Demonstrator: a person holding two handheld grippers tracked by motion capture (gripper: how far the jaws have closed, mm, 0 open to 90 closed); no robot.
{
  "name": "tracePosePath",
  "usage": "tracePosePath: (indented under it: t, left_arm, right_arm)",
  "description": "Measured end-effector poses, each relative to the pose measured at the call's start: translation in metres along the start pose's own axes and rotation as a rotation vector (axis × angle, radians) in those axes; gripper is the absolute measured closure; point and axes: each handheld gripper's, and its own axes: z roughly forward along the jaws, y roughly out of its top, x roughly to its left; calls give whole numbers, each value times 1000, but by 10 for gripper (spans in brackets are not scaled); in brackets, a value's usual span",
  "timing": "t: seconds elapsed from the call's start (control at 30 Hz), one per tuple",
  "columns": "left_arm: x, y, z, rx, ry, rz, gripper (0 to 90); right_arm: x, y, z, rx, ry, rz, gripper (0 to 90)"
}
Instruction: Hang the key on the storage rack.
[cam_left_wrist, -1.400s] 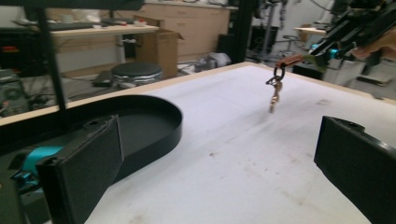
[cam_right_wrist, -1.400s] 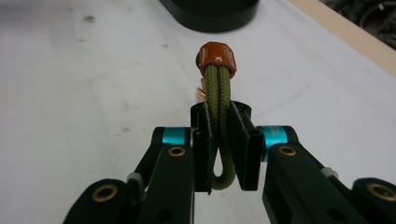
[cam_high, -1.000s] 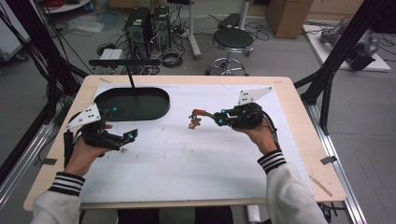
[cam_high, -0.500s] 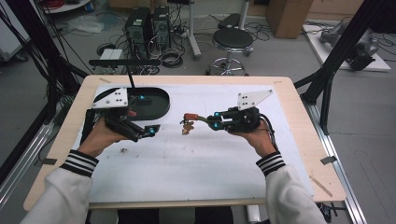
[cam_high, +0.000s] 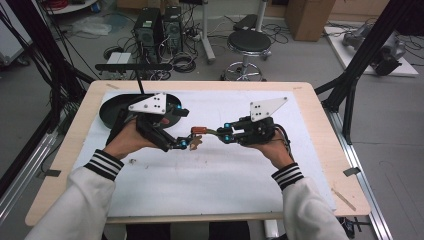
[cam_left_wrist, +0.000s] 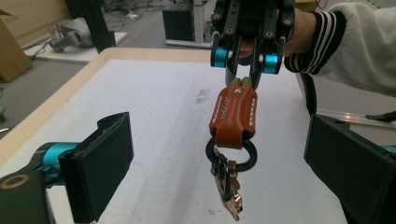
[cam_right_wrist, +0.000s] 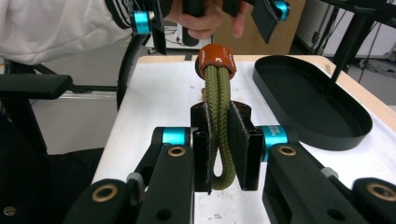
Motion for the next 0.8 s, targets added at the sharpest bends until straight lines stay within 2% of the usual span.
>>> tracePosePath:
  t: [0.23,0.43,0.5,0.57,0.63,0.8]
  left_arm:
    - [-1,3,13,52,-46,7,142]
    - [-1,4,17,93,-84,7,261]
    - [0,3,18,105,-103,0,333]
    - [1,3,19,112,-113,-16,364]
    - [2,2,18,123,-119,-20,421]
    - [2,2,18,126,-124,-25,481]
  right_arm:
    - [1,0,4,6,13,-8,800]
    - [1,1,6,14,22,-12,799]
    - [2,1,7,21,21,-16,799]
    - [2,1,8,27,21,-19,799]
    - [3,1,9,32,27,-17,799]
    - [2,0,9,36,30,-21,799]
